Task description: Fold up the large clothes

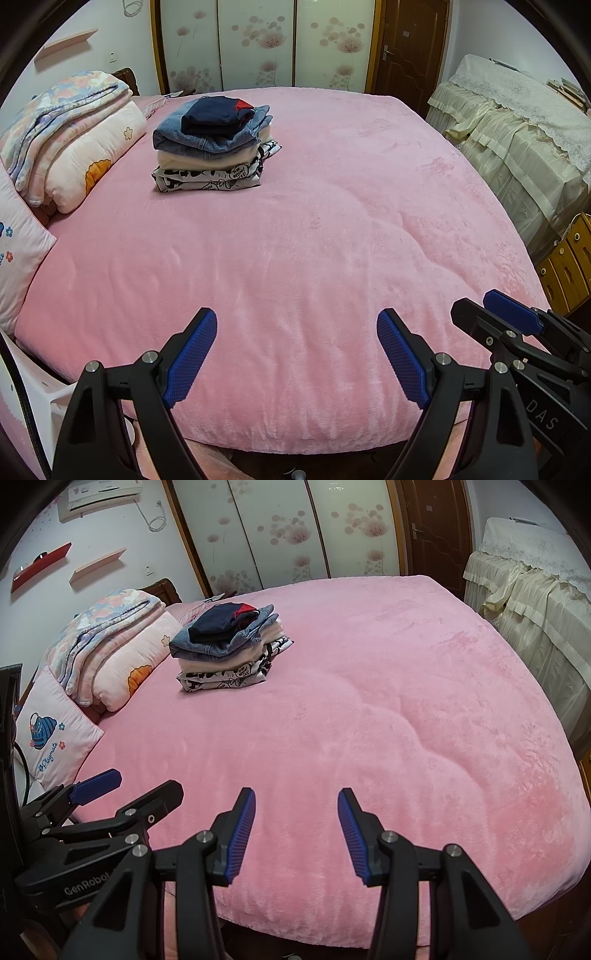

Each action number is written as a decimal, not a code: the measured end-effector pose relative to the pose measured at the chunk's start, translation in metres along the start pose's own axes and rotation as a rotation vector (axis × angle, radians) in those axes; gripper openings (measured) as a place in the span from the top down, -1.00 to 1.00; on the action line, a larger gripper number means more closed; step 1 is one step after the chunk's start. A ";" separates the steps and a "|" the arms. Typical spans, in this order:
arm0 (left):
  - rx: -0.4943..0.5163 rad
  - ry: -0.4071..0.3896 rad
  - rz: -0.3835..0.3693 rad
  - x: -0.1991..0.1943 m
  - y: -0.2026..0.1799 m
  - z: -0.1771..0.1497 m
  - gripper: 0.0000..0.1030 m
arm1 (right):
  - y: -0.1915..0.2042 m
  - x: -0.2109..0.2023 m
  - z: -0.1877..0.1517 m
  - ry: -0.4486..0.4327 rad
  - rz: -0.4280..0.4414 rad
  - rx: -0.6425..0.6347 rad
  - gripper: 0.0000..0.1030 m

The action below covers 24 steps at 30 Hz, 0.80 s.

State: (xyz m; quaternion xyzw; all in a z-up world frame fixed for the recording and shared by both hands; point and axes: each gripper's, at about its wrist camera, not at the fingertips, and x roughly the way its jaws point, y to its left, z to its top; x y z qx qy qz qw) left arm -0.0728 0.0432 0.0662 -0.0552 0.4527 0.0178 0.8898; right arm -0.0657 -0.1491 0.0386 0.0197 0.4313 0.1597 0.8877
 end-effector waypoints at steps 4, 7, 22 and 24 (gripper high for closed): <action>0.000 0.004 -0.002 0.001 0.001 0.000 -0.70 | -0.002 0.000 0.000 0.001 -0.001 0.002 0.09; 0.002 0.003 -0.001 0.002 0.002 0.000 -0.70 | -0.002 0.000 0.000 0.001 0.000 0.002 0.09; 0.005 0.003 0.001 0.003 0.003 0.000 -0.70 | -0.003 0.000 0.000 0.001 0.000 0.004 0.09; 0.006 0.003 0.001 0.003 0.002 0.000 -0.70 | -0.004 0.000 0.000 0.002 0.001 0.004 0.09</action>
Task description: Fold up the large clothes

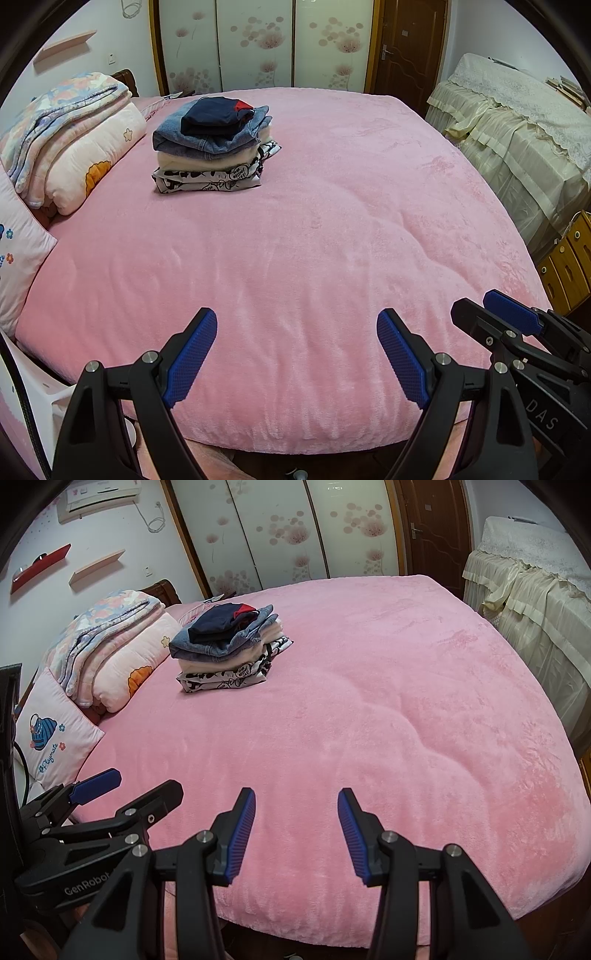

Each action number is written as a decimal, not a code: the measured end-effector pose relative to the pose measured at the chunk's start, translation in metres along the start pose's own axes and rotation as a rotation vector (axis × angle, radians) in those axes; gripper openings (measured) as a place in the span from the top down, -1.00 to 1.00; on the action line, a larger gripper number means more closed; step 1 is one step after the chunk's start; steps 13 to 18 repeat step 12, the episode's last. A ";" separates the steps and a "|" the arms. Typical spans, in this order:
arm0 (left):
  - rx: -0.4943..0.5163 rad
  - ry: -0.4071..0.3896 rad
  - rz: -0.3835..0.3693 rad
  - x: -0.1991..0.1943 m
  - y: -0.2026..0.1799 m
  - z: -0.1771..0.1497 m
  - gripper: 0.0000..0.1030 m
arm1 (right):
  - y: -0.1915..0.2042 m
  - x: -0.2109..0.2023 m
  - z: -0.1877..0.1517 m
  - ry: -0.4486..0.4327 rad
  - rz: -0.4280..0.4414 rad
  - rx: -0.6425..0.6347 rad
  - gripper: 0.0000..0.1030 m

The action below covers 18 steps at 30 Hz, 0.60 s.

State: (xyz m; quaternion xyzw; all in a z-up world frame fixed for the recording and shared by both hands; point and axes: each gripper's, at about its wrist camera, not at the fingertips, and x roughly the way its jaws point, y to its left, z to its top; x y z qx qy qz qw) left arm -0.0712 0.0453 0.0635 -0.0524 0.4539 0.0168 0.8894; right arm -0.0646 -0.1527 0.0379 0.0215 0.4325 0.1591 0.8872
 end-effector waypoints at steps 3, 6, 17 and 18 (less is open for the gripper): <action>0.000 0.000 0.001 0.000 0.000 0.000 -0.70 | 0.001 0.000 0.000 0.000 0.000 0.000 0.09; -0.001 0.000 0.001 0.000 0.001 0.000 -0.70 | 0.000 0.000 0.000 0.000 0.000 0.000 0.09; -0.001 0.006 -0.001 0.002 0.002 0.000 -0.70 | 0.001 0.000 0.000 0.000 0.000 0.000 0.09; -0.001 0.006 -0.001 0.002 0.002 0.000 -0.70 | 0.001 0.000 0.000 0.000 0.000 0.000 0.09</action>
